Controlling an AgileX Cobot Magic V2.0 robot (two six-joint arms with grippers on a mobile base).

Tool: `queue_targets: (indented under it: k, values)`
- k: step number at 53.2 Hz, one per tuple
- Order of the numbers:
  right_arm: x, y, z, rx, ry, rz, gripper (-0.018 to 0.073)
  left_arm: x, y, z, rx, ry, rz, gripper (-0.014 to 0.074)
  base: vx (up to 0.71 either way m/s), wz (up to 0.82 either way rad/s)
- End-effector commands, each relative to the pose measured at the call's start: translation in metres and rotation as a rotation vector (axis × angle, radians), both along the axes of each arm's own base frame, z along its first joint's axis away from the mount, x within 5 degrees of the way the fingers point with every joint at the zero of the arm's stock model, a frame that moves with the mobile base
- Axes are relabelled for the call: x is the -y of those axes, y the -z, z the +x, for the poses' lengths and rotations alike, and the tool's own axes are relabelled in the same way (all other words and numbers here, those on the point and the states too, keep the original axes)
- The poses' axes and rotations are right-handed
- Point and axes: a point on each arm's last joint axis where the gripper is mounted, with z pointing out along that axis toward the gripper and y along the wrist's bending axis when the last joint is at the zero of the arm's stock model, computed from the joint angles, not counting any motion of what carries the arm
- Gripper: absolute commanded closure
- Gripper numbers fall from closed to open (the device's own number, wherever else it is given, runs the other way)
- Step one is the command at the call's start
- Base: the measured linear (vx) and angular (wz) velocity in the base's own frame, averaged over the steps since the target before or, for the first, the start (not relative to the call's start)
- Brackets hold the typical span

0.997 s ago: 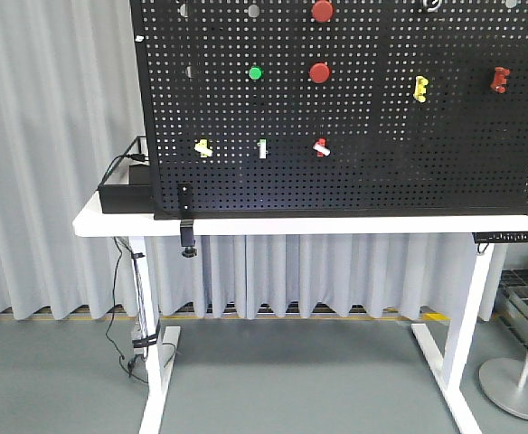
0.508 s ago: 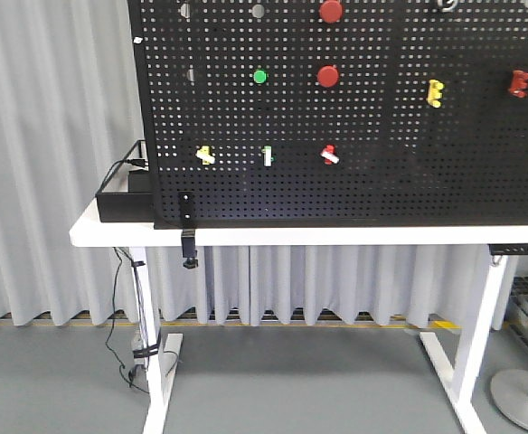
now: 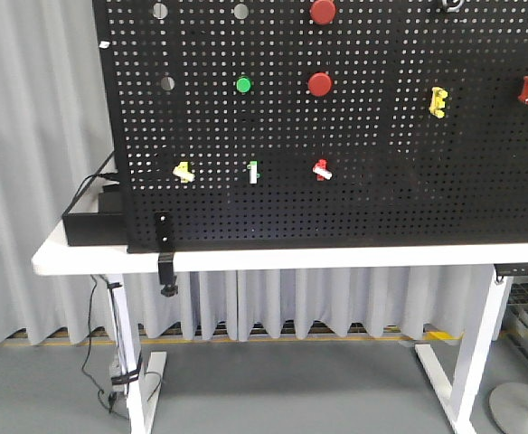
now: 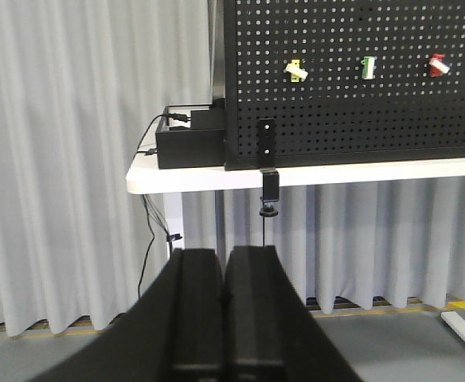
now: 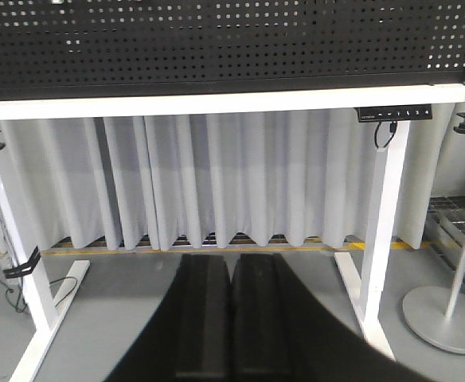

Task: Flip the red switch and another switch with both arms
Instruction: 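Drive the base forward toward the black pegboard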

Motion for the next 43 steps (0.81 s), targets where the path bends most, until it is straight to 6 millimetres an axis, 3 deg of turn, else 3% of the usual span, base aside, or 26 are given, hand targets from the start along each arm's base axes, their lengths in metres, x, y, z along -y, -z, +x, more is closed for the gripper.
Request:
queue_targets:
  k: [1,43]
  values:
    - [0.0002,-0.0059,0.0001,0.083,0.004,-0.006,0.0566,0.0000,-0.0022,-0.0013,0.081,0.002,-0.012,0.0594,0.21,-0.07]
    - [0.0002,-0.0055,0.0001,0.080,0.004,-0.006,0.0566,0.0000,-0.0022,-0.0013,0.081,0.002,-0.012,0.0594,0.26,0.03]
